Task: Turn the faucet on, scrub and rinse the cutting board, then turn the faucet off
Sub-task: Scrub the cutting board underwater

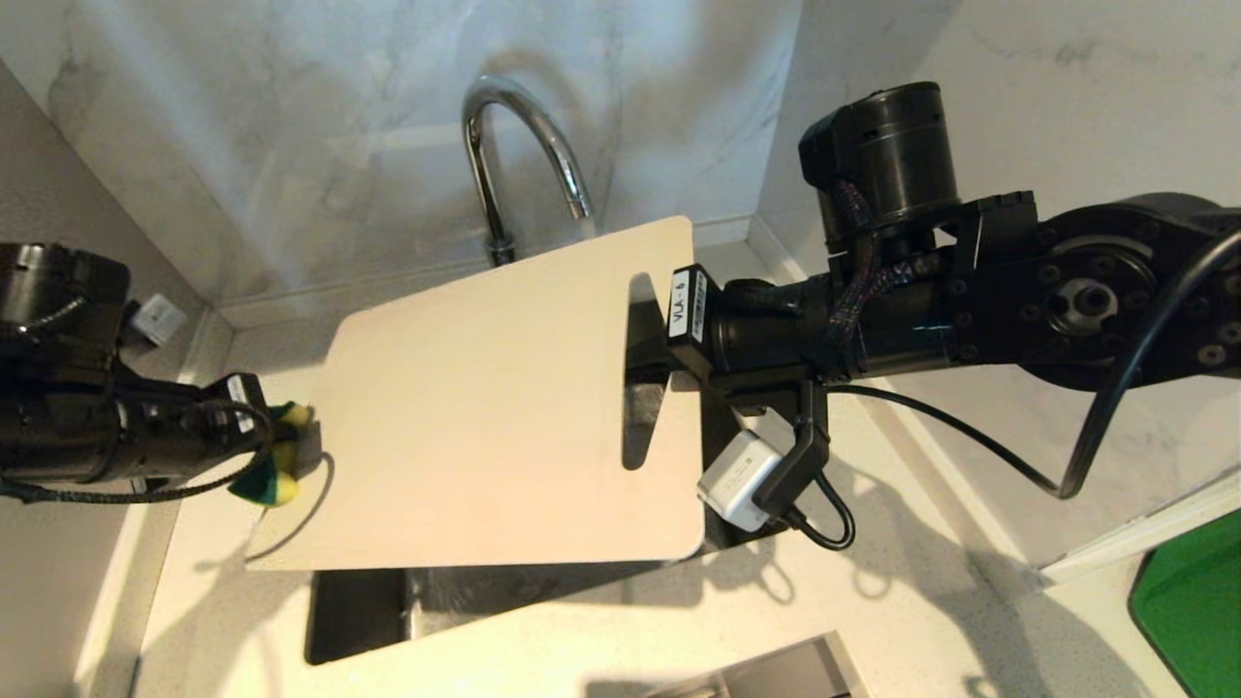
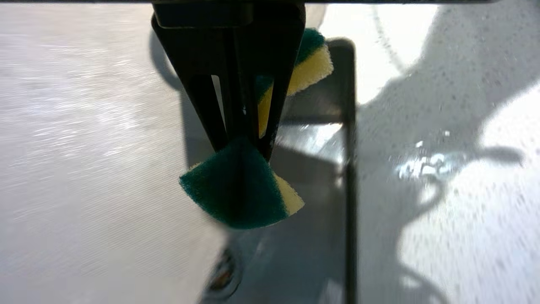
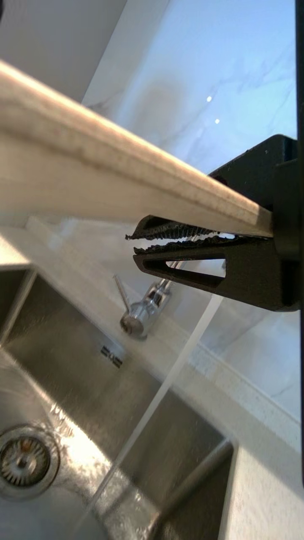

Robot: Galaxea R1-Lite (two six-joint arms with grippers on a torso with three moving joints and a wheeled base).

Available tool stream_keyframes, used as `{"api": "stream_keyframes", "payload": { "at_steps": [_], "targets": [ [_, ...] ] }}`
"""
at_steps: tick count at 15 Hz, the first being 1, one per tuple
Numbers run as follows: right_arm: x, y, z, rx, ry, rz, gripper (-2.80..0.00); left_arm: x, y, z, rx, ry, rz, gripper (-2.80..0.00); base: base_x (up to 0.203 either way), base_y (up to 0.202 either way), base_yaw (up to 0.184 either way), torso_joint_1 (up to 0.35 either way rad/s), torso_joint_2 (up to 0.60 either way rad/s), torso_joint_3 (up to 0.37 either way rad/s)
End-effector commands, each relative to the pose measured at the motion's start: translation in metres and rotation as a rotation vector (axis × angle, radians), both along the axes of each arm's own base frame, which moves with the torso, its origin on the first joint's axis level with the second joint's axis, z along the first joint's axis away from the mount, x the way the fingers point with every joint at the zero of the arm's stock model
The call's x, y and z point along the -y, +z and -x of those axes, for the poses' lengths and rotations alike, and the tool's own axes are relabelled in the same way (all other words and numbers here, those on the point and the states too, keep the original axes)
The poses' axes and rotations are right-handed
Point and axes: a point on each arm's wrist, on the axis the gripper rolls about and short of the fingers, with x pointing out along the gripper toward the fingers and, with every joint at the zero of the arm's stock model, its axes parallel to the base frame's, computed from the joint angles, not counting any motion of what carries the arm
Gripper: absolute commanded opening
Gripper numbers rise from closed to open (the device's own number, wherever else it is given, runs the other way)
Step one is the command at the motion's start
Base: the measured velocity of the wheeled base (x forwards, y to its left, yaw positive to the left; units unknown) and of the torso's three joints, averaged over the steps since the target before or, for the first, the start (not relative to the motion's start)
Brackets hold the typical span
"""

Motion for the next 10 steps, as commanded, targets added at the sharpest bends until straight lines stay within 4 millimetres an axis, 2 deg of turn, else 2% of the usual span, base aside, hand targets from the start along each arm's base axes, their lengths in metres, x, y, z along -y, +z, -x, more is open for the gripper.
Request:
{"api": "stream_keyframes", "payload": {
  "at_steps": [1,4,6,10],
  "targets": [
    [-0.001,-0.002,-0.002,0.007,0.006,0.009,-2.80,0.013,0.036,0.014,0.082,-0.056,0.032,-2.80,0.000,0.000,0.000,0.000,0.00,0.000],
    [-0.001,-0.002,-0.002,-0.006,0.000,0.002,-2.80,0.050,0.067,0.037,0.099,-0.204,0.077,-2.80,0.000,0.000,0.000,0.000,0.00,0.000],
    [-0.002,-0.004,-0.004,-0.011,-0.002,0.005,-2.80,0.077,0.077,0.054,0.104,-0.298,0.081,-2.80,0.000,0.000,0.000,0.000,0.00,0.000],
    [0.002,-0.003,-0.008,-0.021,-0.025,-0.003,-2.80,0.119,0.067,0.080,0.078,-0.431,0.031,-2.80,0.000,0.000,0.000,0.000,0.00,0.000]
  ]
}}
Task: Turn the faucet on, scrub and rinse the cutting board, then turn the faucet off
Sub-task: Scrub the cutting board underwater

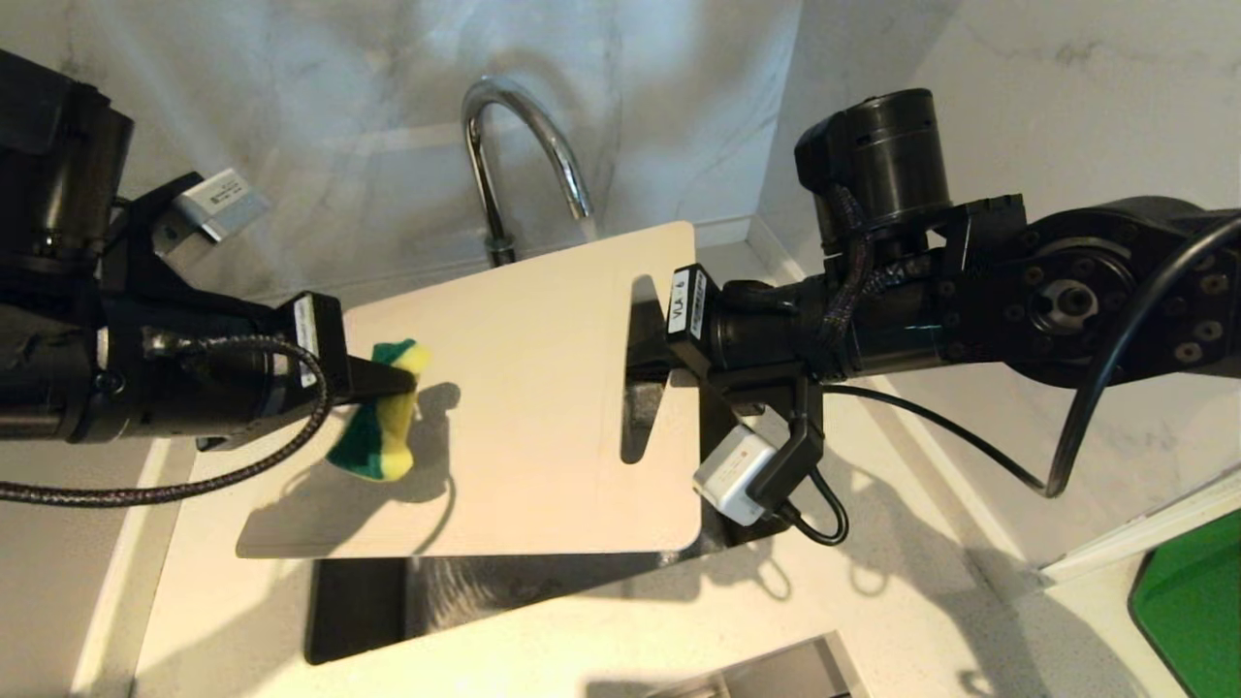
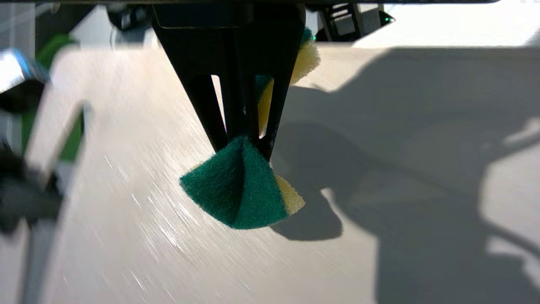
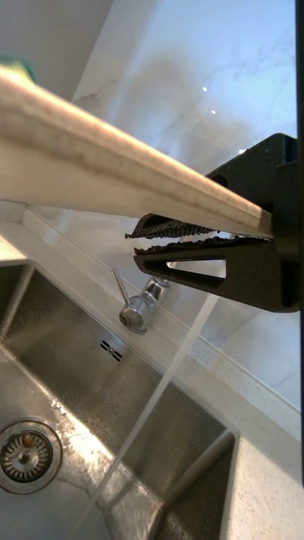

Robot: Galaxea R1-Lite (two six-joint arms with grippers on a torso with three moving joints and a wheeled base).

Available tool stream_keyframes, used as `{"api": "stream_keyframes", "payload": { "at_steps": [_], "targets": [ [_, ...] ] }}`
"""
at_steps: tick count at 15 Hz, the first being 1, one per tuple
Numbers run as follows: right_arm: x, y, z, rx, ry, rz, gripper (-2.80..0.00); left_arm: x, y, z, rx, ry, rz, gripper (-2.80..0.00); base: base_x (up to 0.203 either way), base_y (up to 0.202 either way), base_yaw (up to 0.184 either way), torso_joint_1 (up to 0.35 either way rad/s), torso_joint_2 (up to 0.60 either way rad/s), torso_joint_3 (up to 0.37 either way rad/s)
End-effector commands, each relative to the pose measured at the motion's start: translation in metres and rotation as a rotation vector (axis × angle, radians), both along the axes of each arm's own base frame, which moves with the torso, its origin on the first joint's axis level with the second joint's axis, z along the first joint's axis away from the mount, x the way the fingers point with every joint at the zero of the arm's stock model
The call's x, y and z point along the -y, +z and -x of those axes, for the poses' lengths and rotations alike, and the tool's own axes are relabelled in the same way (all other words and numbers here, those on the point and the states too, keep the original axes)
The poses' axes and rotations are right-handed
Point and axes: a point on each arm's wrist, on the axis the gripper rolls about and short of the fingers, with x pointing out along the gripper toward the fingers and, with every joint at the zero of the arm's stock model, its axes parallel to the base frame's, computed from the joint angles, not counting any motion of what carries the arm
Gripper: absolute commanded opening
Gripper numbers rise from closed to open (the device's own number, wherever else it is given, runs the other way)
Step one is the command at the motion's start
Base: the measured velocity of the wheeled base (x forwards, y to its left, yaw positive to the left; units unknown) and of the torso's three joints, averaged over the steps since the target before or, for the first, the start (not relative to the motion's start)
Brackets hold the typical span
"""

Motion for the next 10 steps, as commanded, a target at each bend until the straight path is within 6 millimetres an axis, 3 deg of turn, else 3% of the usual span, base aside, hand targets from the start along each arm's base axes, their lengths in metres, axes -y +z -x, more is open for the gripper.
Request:
{"api": "stream_keyframes", "payload": {
  "at_steps": [1,5,10],
  "targets": [
    [0.001,0.001,-0.002,0.002,-0.003,-0.003,-2.80,0.018,-0.009,0.008,-0.013,-0.063,-0.019,-2.80,0.000,0.000,0.000,0.000,0.00,0.000],
    [0.000,0.015,-0.005,0.013,-0.017,-0.049,-2.80,0.037,-0.018,0.005,0.029,-0.110,0.014,-2.80,0.000,0.000,0.000,0.000,0.00,0.000],
    [0.000,0.014,-0.005,0.007,-0.015,-0.049,-2.80,0.037,-0.029,0.007,0.002,-0.109,-0.002,-2.80,0.000,0.000,0.000,0.000,0.00,0.000]
  ]
}}
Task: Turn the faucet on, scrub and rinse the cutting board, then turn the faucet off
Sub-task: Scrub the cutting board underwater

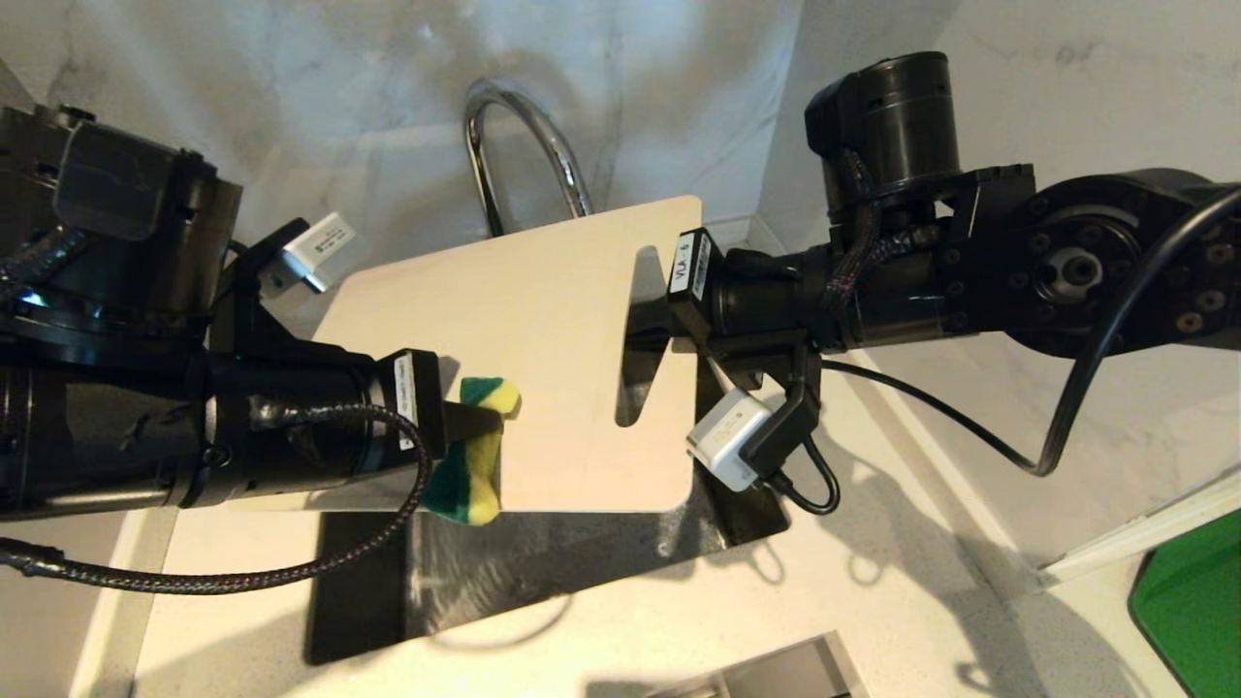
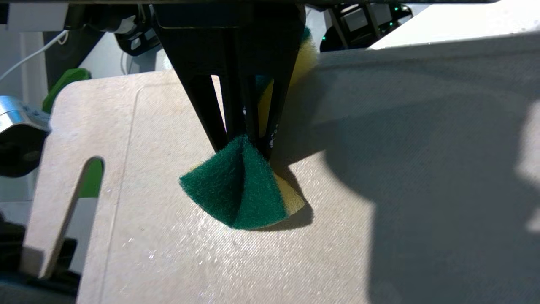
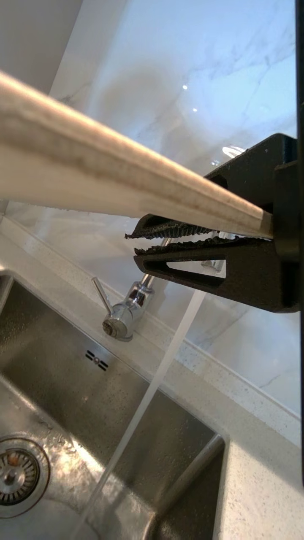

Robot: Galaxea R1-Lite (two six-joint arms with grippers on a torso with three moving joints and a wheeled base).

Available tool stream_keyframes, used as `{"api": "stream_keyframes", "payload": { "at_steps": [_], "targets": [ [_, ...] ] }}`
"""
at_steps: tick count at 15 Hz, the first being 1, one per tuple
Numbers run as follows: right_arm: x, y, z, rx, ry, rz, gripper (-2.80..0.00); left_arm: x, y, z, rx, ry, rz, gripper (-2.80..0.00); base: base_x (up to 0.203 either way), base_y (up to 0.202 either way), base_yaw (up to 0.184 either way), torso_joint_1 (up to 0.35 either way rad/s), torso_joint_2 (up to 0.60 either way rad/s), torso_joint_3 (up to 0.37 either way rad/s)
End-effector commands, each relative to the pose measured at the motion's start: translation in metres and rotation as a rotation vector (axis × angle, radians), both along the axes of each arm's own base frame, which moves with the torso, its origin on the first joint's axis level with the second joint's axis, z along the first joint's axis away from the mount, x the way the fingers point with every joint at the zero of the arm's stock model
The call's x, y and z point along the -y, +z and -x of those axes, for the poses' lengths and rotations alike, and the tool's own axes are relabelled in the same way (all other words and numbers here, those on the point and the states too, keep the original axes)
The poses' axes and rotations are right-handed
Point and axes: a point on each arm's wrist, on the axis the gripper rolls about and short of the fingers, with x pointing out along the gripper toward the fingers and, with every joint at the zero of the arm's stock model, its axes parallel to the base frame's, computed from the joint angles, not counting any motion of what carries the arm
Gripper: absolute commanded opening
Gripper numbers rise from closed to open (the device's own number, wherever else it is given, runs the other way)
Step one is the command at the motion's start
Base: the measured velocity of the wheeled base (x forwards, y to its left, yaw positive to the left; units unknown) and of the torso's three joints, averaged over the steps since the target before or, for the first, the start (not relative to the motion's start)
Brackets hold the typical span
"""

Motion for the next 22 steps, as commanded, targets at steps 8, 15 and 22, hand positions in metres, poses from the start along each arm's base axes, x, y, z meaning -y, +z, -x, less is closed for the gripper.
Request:
{"api": "stream_keyframes", "payload": {
  "at_steps": [8,15,22],
  "targets": [
    [0.001,0.008,0.003,0.014,-0.002,-0.019,-2.80,-0.049,-0.049,-0.024,-0.088,0.207,-0.060,-2.80,0.000,0.000,0.000,0.000,0.00,0.000],
    [0.006,0.012,0.011,0.019,-0.001,-0.024,-2.80,-0.105,-0.072,-0.046,-0.152,0.315,-0.029,-2.80,0.000,0.000,0.000,0.000,0.00,0.000],
    [0.013,0.009,0.016,0.008,-0.011,-0.019,-2.80,-0.160,-0.075,-0.054,-0.146,0.403,-0.046,-2.80,0.000,0.000,0.000,0.000,0.00,0.000]
  ]
}}
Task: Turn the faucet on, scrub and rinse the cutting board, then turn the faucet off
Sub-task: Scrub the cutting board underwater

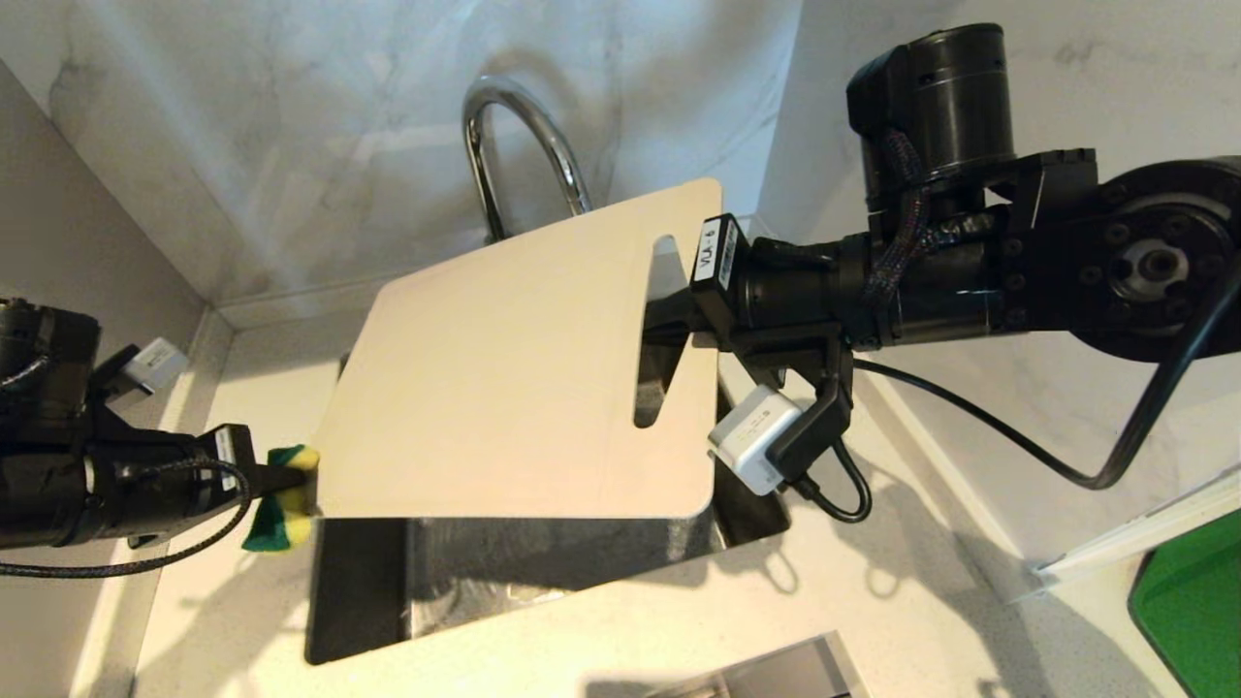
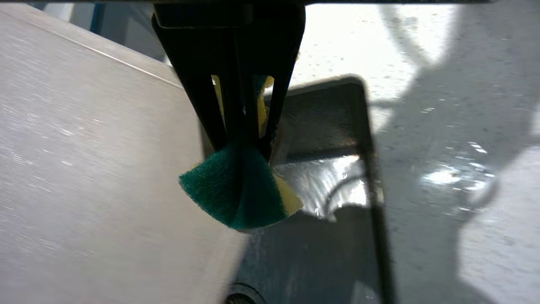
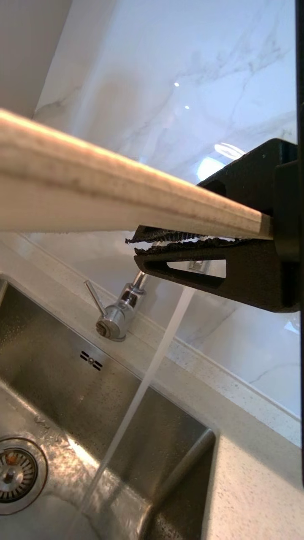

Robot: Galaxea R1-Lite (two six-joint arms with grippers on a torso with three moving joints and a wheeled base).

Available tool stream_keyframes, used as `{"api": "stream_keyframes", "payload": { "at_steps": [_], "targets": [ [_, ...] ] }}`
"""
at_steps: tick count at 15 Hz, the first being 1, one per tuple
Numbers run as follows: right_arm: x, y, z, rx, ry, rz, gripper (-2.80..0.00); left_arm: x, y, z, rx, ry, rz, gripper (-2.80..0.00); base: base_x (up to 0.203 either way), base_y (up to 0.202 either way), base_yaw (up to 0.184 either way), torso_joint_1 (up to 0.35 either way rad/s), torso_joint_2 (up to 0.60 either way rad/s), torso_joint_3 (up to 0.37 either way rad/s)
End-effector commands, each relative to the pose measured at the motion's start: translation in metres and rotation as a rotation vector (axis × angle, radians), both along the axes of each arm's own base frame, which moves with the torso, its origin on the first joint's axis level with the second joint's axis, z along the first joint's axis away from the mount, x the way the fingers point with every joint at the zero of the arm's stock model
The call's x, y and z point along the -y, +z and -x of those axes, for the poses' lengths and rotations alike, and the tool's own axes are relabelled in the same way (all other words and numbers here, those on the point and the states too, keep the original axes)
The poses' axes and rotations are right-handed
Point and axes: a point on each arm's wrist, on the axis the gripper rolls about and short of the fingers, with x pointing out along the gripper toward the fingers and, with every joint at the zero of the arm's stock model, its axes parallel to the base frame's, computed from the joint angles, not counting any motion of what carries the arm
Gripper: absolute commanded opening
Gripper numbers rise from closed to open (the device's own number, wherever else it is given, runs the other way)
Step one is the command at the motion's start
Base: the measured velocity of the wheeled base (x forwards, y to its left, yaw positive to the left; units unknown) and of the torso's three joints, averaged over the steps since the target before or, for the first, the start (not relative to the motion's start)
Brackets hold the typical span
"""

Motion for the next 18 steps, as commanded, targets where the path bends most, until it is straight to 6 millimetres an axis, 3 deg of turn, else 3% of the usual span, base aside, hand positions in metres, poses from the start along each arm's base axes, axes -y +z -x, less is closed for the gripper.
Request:
{"api": "stream_keyframes", "payload": {
  "at_steps": [1,7,10,14,18],
  "targets": [
    [0.001,0.001,0.001,0.014,0.005,0.005,-2.80,-0.017,0.007,-0.001,0.029,0.040,-0.002,-2.80,0.000,0.000,0.000,0.000,0.00,0.000],
    [-0.001,-0.012,0.000,-0.024,0.012,0.030,-2.80,-0.012,0.081,0.012,0.162,0.007,0.050,-2.80,0.000,0.000,0.000,0.000,0.00,0.000],
    [-0.003,-0.015,0.000,-0.022,0.020,0.040,-2.80,0.017,0.106,0.020,0.175,-0.111,0.104,-2.80,0.000,0.000,0.000,0.000,0.00,0.000],
    [-0.025,-0.021,0.010,-0.025,0.097,0.055,-2.80,0.064,0.109,0.034,0.109,-0.282,0.150,-2.80,0.000,0.000,0.000,0.000,0.00,0.000],
    [-0.038,-0.020,0.016,0.002,0.136,0.044,-2.80,0.079,0.089,0.020,0.003,-0.288,0.144,-2.80,0.000,0.000,0.000,0.000,0.00,0.000]
  ]
}}
